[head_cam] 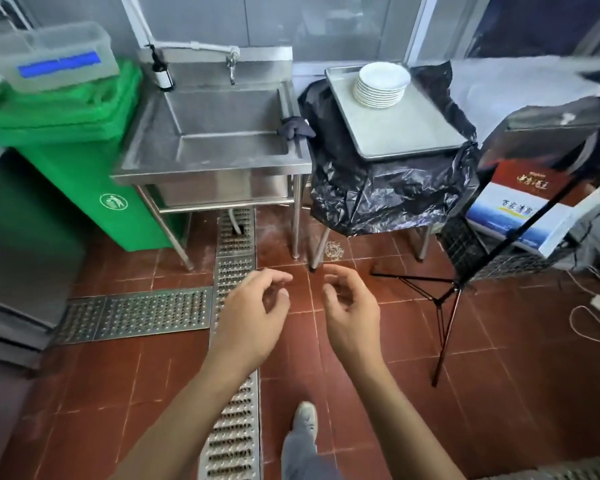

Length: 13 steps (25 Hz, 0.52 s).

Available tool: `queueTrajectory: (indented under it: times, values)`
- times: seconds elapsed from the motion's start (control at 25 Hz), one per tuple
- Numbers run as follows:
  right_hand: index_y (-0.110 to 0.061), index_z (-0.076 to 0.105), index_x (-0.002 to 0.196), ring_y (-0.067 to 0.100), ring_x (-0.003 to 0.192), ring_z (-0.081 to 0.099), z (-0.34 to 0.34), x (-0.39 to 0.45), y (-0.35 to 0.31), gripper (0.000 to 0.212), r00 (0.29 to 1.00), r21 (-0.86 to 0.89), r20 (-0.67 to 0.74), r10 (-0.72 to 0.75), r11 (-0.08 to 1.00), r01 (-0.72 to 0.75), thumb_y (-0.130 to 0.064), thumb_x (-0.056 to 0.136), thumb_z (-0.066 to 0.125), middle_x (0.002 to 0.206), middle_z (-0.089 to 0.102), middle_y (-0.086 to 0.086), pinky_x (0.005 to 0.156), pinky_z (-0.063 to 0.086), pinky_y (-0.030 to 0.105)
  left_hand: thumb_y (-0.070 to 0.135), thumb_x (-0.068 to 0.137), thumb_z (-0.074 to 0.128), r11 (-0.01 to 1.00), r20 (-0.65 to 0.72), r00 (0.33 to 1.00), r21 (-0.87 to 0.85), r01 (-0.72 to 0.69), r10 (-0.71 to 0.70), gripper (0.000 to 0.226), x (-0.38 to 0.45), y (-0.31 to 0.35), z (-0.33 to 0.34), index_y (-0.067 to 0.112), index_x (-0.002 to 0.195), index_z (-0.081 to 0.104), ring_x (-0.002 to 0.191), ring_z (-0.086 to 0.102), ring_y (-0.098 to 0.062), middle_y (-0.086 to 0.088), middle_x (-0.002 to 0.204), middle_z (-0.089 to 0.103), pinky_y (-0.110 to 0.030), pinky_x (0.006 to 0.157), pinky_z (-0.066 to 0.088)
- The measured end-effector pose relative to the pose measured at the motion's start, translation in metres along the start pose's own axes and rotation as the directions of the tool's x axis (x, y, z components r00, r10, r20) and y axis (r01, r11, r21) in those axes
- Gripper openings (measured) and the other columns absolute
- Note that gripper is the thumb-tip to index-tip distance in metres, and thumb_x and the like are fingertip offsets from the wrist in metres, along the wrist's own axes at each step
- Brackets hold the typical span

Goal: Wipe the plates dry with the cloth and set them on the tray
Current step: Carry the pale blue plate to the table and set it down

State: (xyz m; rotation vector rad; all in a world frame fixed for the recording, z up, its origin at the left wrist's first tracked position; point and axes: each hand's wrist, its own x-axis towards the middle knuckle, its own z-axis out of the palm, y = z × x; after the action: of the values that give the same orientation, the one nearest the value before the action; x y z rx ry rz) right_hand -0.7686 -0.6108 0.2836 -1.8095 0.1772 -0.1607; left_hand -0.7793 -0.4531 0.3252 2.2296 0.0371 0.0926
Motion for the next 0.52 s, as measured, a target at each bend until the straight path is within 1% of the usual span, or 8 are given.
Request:
queueTrajectory:
  times: [0.12,0.24,0.32,0.4,0.48,0.52]
  values:
    - [-0.026,0.07,0.115,0.002,0.096,0.067,-0.005,0.082,-0.002,0.026,0.999,-0.004,-0.039,-0.012,1.0,0.012,-0.009,0.097,0.062,0.102,0.072,-0.011,0.084,0.051,0.015,0.02,0.095,0.06,0.998,0.032,0.998,0.037,-0.052,0.051,0.021,0.08,0.024,0.024,0.032,0.11,0.069,0.093,0.058,0.005,0.018,0.106,0.064,-0.004,0.078,0.04]
    - [-0.026,0.07,0.115,0.002,0.099,0.067,-0.014,0.149,-0.004,0.026,0.998,-0.011,-0.067,-0.019,1.0,0.018,-0.008,0.097,0.062,0.103,0.073,-0.011,0.087,0.051,0.015,0.017,0.096,0.061,0.996,0.04,0.997,0.053,-0.07,0.068,0.019,0.147,0.038,0.042,0.026,0.11,0.071,0.094,0.058,0.007,0.013,0.107,0.066,0.0,0.077,0.036]
    - [-0.027,0.07,0.115,0.0,0.099,0.067,-0.02,0.193,-0.002,0.026,0.995,-0.015,-0.102,-0.014,1.0,0.013,-0.009,0.097,0.062,0.103,0.072,-0.012,0.085,0.051,0.013,0.015,0.096,0.061,0.997,0.046,0.996,0.031,-0.072,0.07,0.019,0.189,0.043,0.054,0.025,0.109,0.071,0.096,0.057,0.011,0.012,0.108,0.066,0.002,0.075,0.036]
    - [-0.026,0.07,0.115,-0.001,0.097,0.066,-0.022,0.239,0.002,0.026,0.99,-0.021,-0.139,0.003,1.0,-0.006,-0.009,0.097,0.062,0.103,0.072,-0.011,0.084,0.051,0.013,0.015,0.096,0.061,0.997,0.068,0.995,0.003,-0.072,0.071,0.02,0.234,0.044,0.065,0.026,0.109,0.071,0.093,0.056,0.013,0.014,0.11,0.065,0.002,0.073,0.037]
    - [-0.027,0.071,0.115,-0.001,0.097,0.066,-0.02,0.282,0.006,0.027,0.987,-0.026,-0.16,0.018,0.999,-0.022,-0.009,0.096,0.061,0.103,0.072,-0.01,0.083,0.05,0.011,0.016,0.096,0.061,0.997,0.085,0.994,-0.015,-0.071,0.072,0.02,0.279,0.044,0.077,0.028,0.109,0.071,0.088,0.059,0.01,0.017,0.11,0.064,0.001,0.071,0.039]
    - [-0.027,0.071,0.115,-0.002,0.097,0.066,-0.019,0.305,0.007,0.028,0.985,-0.03,-0.168,0.021,0.999,-0.026,-0.01,0.096,0.061,0.103,0.072,-0.01,0.081,0.048,0.009,0.016,0.096,0.061,0.997,0.092,0.993,-0.026,-0.075,0.077,0.021,0.304,0.045,0.083,0.028,0.11,0.071,0.088,0.061,0.007,0.017,0.11,0.064,0.0,0.072,0.04]
